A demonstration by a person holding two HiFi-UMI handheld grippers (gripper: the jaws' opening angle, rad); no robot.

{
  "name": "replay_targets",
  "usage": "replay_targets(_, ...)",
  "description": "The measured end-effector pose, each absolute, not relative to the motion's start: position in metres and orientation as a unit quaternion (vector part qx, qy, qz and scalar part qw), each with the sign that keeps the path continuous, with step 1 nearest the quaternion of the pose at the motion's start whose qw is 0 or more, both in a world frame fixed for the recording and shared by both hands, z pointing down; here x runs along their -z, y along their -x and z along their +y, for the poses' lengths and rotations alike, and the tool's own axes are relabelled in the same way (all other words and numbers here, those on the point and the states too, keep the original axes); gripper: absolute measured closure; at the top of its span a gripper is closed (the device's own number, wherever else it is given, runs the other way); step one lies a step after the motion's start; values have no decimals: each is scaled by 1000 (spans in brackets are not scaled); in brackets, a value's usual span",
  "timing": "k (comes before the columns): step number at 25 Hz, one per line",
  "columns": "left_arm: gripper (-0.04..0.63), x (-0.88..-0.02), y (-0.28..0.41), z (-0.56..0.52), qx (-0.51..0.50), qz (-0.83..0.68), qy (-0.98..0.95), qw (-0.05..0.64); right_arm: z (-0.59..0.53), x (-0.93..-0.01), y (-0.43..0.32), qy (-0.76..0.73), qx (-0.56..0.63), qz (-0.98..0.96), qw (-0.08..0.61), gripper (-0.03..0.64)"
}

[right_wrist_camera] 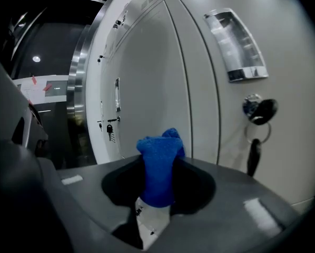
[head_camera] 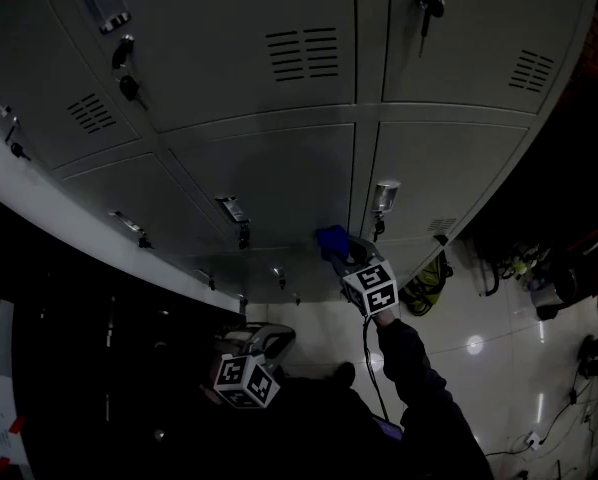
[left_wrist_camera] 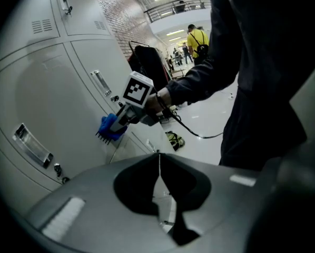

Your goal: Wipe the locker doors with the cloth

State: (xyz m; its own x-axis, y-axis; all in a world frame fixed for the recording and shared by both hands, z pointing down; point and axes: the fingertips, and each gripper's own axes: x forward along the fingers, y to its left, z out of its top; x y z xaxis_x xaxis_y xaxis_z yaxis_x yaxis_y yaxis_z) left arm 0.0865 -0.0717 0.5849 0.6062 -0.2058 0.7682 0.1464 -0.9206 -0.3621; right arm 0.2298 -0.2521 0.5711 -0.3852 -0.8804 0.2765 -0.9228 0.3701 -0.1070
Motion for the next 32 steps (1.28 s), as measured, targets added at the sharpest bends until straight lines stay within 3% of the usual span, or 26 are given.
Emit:
replay_targets(14, 592, -590, -95, -66, 438, 23, 879, 186, -243, -575, -235, -546, -128, -823, 95, 500)
replay_targets(32, 592, -593, 50, -122, 443, 26, 879, 176, -292, -589, -39, -490, -135, -855, 101, 500)
